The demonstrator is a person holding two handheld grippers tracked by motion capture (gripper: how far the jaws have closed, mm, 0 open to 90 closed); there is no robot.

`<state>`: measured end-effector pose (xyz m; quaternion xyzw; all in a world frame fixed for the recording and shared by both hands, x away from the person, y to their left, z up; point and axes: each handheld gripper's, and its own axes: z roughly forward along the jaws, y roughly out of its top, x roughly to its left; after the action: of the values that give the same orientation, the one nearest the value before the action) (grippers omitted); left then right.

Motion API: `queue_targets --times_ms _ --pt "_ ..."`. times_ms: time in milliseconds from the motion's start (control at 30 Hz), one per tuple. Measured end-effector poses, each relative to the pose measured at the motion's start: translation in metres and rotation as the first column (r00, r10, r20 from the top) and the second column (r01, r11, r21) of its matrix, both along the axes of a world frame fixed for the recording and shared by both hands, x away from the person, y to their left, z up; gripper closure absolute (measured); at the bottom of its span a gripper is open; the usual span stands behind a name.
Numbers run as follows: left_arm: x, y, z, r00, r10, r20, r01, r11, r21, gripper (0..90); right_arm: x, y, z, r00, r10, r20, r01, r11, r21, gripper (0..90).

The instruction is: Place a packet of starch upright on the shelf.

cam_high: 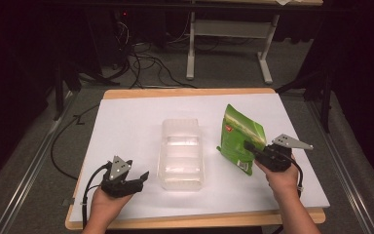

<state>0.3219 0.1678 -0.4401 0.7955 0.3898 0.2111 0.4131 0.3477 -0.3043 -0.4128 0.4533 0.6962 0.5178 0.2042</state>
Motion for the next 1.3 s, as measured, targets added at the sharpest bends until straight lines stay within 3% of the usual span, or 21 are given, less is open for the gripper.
queue_targets --times_ms 300,667,1033,1300 --pt "0.0 0.001 0.0 1.0 0.002 0.006 -0.002 1.0 -0.002 28.9 -0.001 0.003 0.002 1.0 0.0 0.004 0.0 1.0 -0.013 82.6" --pt "0.0 0.001 0.001 1.0 0.002 0.007 -0.002 1.0 -0.008 28.9 -0.007 0.008 0.007 0.9986 -0.015 0.05 0.017 0.999 -0.027 82.8" --pt "-0.001 0.002 0.002 0.9996 0.005 0.028 -0.004 0.9998 -0.02 29.0 -0.012 0.004 0.018 0.992 -0.041 0.119 0.04 0.999 0.015 82.8" --pt "-0.003 0.003 0.004 0.9989 0.012 0.046 -0.011 0.9993 -0.035 28.9 -0.009 0.004 0.033 0.9881 0.012 0.153 -0.018 0.999 0.042 82.8"
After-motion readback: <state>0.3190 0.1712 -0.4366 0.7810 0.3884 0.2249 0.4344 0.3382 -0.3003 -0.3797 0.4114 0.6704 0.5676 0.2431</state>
